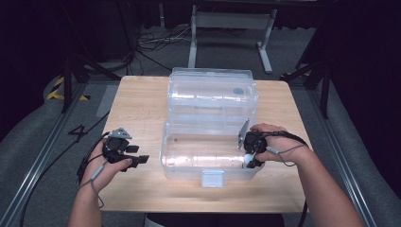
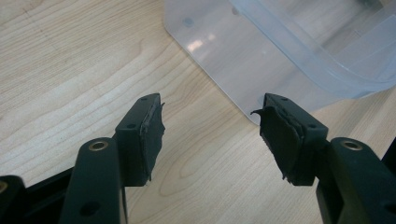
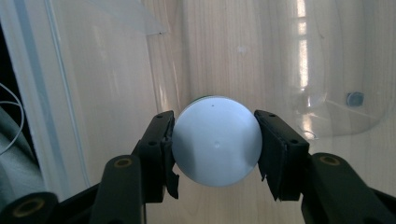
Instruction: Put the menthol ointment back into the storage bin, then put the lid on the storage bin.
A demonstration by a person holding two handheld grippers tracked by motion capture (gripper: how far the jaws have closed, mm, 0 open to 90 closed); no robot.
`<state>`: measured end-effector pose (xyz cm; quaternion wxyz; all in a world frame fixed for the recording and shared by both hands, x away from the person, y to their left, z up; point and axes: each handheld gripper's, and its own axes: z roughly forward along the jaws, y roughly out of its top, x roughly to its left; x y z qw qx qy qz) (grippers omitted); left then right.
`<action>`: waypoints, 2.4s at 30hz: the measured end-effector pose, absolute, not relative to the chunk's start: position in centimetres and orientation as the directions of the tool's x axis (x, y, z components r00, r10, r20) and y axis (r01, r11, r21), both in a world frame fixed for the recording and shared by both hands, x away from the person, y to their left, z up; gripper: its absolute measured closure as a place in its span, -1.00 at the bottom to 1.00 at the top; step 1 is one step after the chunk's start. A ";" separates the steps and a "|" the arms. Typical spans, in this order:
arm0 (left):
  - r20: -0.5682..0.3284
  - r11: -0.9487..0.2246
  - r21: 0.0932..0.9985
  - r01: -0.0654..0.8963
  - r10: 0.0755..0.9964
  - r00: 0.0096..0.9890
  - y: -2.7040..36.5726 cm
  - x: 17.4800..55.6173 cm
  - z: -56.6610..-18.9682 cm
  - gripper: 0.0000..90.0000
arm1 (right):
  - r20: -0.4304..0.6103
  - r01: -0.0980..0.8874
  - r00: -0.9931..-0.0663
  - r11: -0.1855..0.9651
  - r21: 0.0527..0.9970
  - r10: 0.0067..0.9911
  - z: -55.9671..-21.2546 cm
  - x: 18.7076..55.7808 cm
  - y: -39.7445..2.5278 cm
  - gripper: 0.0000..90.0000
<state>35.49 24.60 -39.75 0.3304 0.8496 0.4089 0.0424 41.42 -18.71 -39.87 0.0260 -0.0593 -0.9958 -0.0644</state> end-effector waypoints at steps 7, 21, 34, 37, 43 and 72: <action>-0.197 -0.451 0.595 0.666 0.721 0.664 24.6 35.5 -39.8 -0.11 | 0.057 0.117 -0.992 0.986 0.117 0.111 -40.0 41.4 -18.6 0.12; -0.200 -0.449 0.594 0.668 0.721 0.663 24.6 35.5 -39.9 -0.12 | 0.061 0.126 -0.991 0.987 0.104 0.120 -40.4 41.2 -18.6 0.12; -0.201 -0.454 0.588 0.669 0.719 0.665 24.6 35.5 -39.9 -0.12 | 0.065 0.114 -0.992 0.989 0.096 0.108 -40.5 41.3 -18.5 0.11; -0.203 -0.454 0.588 0.670 0.719 0.665 24.6 35.5 -39.9 -0.12 | 0.073 0.119 -0.991 0.988 0.097 0.112 -40.5 41.2 -18.6 0.09; -0.202 -0.457 0.588 0.667 0.716 0.668 24.6 35.5 -39.9 -0.12 | 0.078 0.126 -0.990 0.987 0.104 0.118 -40.4 41.2 -18.7 0.07; -0.230 -0.489 0.642 0.590 0.611 0.757 22.0 35.5 -38.4 -0.13 | 0.038 0.252 -0.964 0.857 0.450 0.264 -34.8 40.4 -20.5 0.04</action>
